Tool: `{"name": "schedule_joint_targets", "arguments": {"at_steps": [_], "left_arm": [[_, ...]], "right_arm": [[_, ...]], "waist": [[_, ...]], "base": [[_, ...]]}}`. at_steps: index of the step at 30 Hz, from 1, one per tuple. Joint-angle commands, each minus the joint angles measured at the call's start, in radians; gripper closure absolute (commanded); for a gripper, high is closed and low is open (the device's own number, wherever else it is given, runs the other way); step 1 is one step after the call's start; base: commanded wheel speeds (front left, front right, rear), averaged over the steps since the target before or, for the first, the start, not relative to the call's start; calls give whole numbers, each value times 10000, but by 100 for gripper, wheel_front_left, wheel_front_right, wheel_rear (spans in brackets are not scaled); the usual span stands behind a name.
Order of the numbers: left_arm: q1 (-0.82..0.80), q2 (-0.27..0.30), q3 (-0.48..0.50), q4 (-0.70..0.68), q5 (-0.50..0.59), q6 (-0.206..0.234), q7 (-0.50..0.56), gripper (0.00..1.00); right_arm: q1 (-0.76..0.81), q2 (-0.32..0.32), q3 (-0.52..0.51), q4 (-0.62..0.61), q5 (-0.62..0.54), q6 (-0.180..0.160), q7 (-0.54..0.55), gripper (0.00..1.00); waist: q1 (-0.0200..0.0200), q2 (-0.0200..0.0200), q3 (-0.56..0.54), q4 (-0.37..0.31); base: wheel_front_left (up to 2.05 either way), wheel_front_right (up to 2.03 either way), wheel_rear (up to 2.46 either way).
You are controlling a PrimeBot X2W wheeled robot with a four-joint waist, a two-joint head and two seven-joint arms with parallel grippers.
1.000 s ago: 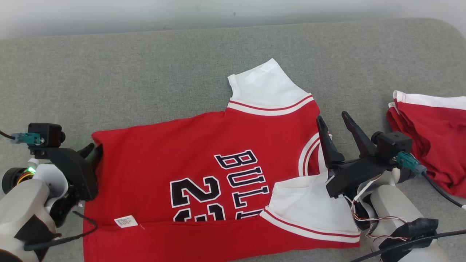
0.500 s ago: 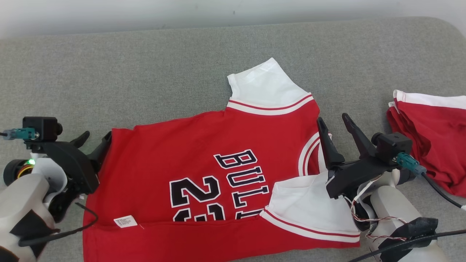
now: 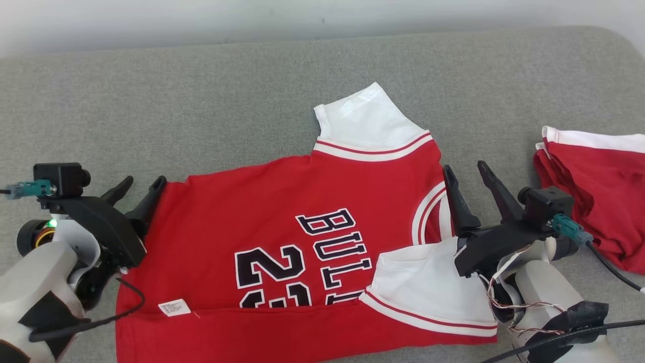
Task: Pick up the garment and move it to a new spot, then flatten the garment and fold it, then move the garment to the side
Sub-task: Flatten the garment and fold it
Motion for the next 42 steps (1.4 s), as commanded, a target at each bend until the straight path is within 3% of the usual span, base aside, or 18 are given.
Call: {"name": "schedule_joint_targets", "arguments": {"at_steps": [1,8,19,21,22,27,30,34,37,42], "left_arm": [[157,55,-186,-167,-198,3,-68,0],[636,19,-706,-234,-500,3,-161,0],[1239,-797,-1063,533,-598,3,-1123,2],[1305,-929,-1060,755,-473,3,-1421,30],[1284,-981,-1019,915,-392,3,-1537,53],[971,-1229,-343,1523,570,3,-1759,93],[1023,-1403,636,1554,1617,51,-1748,100],[1440,-1668,1844,1413,2887,152,-1751,90],[1513,-1950,2487,1272,3684,130,-1752,93],[1695,-2574,3496,1182,4986,118,-1753,98]], "right_arm": [[180,3,-29,47,35,-14,4,0],[271,95,12,125,18,-14,4,0],[263,-102,38,29,104,-14,4,0],[316,-158,18,16,111,-14,4,0],[329,-194,3,16,135,-14,4,0],[239,-271,-138,64,253,-14,4,0],[-61,-306,-97,173,337,-14,4,0],[-837,-391,220,672,608,-14,4,0],[-1717,-469,635,1441,887,-14,80,0],[-3489,-673,1440,3246,1192,-12,1095,0]], "waist": [[0,0,-148,67],[0,0,-458,145],[0,0,-516,141],[0,0,-562,140],[0,0,-581,145],[0,0,-625,261],[0,0,-530,422],[0,0,-347,662],[0,0,-168,900],[0,0,184,1460]], "base": [[0,0,0],[0,0,0],[0,0,0],[0,0,0],[0,0,0],[0,0,0],[0,0,0],[0,0,0],[0,0,0],[0,0,0]]}}
